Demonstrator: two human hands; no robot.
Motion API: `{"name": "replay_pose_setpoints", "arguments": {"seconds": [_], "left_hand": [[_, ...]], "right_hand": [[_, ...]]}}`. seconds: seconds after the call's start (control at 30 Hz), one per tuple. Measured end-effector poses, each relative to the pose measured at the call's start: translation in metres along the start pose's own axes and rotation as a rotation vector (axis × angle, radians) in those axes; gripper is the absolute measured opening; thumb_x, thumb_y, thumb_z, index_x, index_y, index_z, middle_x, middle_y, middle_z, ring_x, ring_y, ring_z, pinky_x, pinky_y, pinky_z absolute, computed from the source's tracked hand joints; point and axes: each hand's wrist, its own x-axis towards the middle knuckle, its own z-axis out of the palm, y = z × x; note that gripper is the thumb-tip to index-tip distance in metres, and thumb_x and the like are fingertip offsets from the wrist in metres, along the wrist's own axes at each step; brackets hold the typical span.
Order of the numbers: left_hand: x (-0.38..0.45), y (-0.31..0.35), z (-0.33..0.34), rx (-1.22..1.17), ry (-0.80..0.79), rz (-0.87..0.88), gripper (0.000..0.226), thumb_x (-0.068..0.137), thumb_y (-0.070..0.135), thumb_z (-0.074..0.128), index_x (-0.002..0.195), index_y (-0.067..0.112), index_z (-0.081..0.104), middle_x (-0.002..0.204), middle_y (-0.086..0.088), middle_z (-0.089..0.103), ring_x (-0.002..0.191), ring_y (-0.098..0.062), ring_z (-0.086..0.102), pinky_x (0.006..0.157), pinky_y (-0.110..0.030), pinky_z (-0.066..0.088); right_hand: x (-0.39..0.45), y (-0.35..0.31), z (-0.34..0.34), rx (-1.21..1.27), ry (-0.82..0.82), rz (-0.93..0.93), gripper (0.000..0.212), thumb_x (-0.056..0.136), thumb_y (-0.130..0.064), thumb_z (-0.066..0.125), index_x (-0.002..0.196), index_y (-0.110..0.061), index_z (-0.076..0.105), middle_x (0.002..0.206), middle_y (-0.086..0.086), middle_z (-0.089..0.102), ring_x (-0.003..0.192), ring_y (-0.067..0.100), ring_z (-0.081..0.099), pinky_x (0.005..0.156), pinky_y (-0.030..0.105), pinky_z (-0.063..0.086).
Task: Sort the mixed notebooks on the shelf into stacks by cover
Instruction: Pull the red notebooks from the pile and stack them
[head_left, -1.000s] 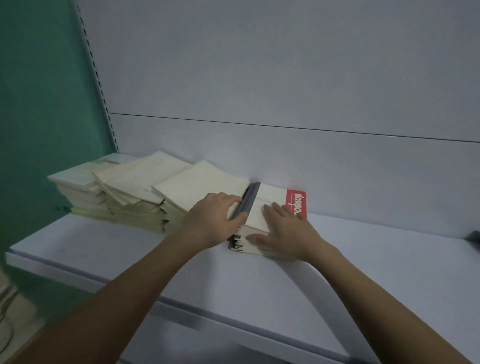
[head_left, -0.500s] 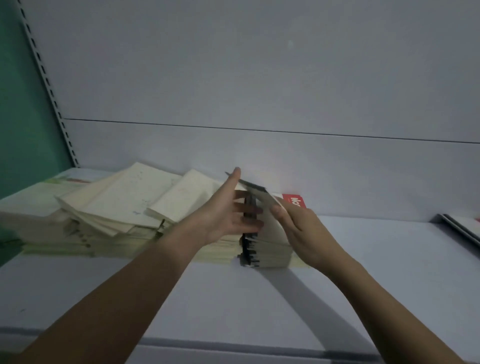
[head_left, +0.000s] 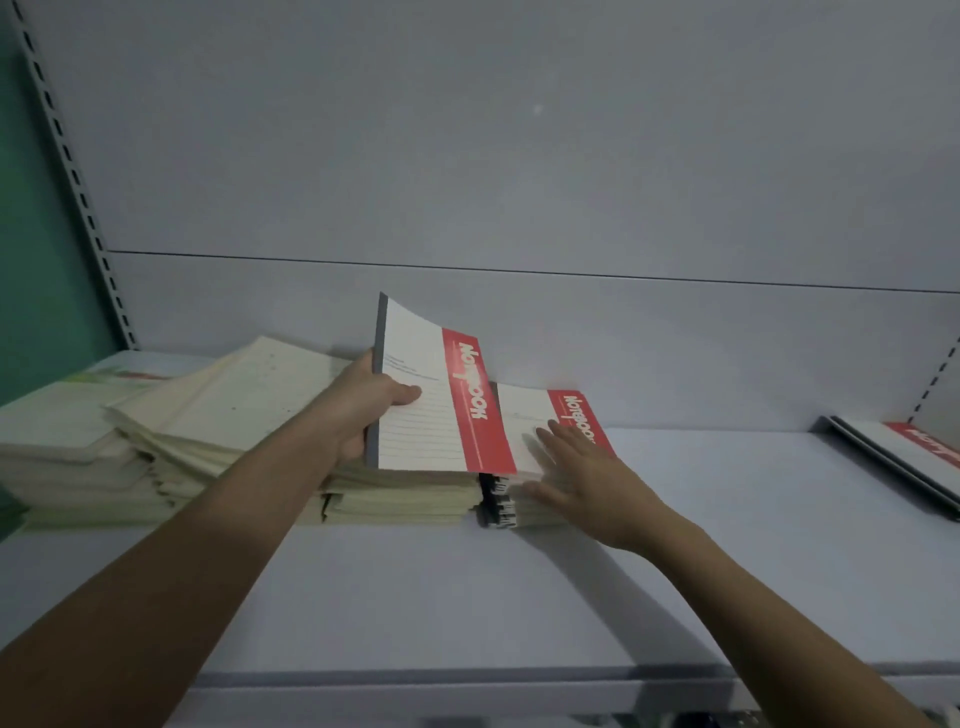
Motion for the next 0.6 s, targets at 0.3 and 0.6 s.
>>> {"name": "replay_pose_setpoints", "arguments": {"seconds": [0.3, 0.6], "left_hand": [[-0.027, -0.007, -0.006, 0.005, 0.045, 0.033, 0.04, 0.095, -0.007, 0.051, 0.123, 0.021, 0.048, 0.103, -0.001, 0.065, 0.093, -0.022, 0.065, 0.07, -0.037, 0.056], [-0.034, -0.019, 0.026, -0.123, -0.019, -0.027, 0.027, 0.102, 0.032, 0.047, 0.128, 0.026, 0.05, 0.119, -0.008, 0.067, 0.096, -0.022, 0.068, 0.073, -0.035, 0.056]], "right_hand": [[-0.014, 0.0, -0.024, 0.11, 0.181, 0.021, 0.034, 0.1, -0.049, 0.036, 0.103, -0.033, 0.066, 0.104, -0.003, 0.068, 0.096, 0.026, 0.061, 0.077, 0.036, 0.048], [-0.02, -0.058, -0.033, 0.431, 0.446, -0.177, 0.033, 0.103, -0.037, 0.039, 0.127, -0.032, 0.061, 0.119, -0.018, 0.065, 0.101, -0.004, 0.057, 0.084, 0.019, 0.042]]}}
